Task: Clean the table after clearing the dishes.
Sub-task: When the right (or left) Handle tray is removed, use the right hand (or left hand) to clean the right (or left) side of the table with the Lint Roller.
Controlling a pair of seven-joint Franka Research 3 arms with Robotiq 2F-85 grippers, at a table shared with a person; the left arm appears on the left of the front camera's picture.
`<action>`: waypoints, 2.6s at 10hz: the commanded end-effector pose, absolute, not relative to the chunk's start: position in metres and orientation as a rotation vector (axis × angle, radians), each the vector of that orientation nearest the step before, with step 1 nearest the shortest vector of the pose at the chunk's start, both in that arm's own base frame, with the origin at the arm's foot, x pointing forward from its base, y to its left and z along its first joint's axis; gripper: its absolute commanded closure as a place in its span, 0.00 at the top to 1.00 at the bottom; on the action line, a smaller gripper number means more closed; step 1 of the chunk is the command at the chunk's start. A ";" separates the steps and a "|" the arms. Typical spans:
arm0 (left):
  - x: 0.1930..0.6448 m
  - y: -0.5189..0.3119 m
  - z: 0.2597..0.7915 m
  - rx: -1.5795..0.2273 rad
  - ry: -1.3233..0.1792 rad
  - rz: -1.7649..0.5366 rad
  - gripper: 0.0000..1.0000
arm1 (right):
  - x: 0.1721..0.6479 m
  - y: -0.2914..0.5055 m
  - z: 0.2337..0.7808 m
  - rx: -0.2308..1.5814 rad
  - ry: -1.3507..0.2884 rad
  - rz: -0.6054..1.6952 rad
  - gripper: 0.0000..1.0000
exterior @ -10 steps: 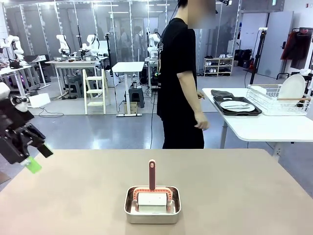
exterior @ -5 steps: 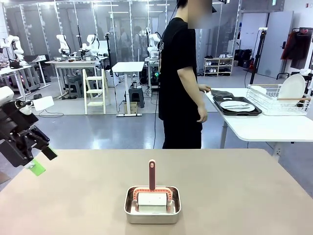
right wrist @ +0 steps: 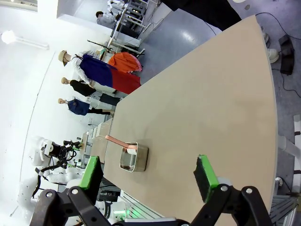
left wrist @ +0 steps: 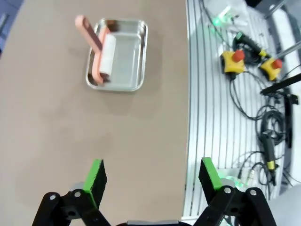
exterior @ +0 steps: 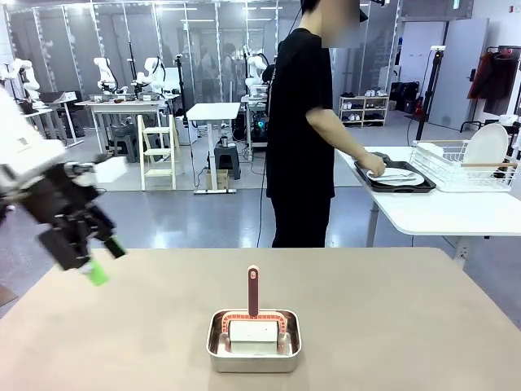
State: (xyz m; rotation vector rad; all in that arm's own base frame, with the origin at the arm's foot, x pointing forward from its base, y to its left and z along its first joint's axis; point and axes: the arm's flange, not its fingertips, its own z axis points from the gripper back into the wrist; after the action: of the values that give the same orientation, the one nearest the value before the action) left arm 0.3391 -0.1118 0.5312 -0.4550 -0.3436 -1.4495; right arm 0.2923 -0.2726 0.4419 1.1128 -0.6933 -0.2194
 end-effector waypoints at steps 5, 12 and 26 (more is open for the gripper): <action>0.416 -0.277 0.548 -0.105 -0.229 -1.667 1.00 | 0.291 -0.272 0.445 1.110 -0.697 -0.219 1.00; 0.435 -0.362 0.507 -0.041 -0.150 -1.605 1.00 | 0.291 -0.272 0.445 1.110 -0.697 -0.219 1.00; 0.457 -0.391 0.417 -0.055 -0.016 -1.575 1.00 | 0.291 -0.272 0.445 1.110 -0.697 -0.219 1.00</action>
State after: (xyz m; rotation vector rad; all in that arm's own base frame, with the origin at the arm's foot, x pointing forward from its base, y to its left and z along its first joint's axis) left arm 0.4602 -0.3894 0.4227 -0.0816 -0.0010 -1.5965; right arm 0.2923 -0.2728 0.4420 1.1127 -0.6936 -0.2195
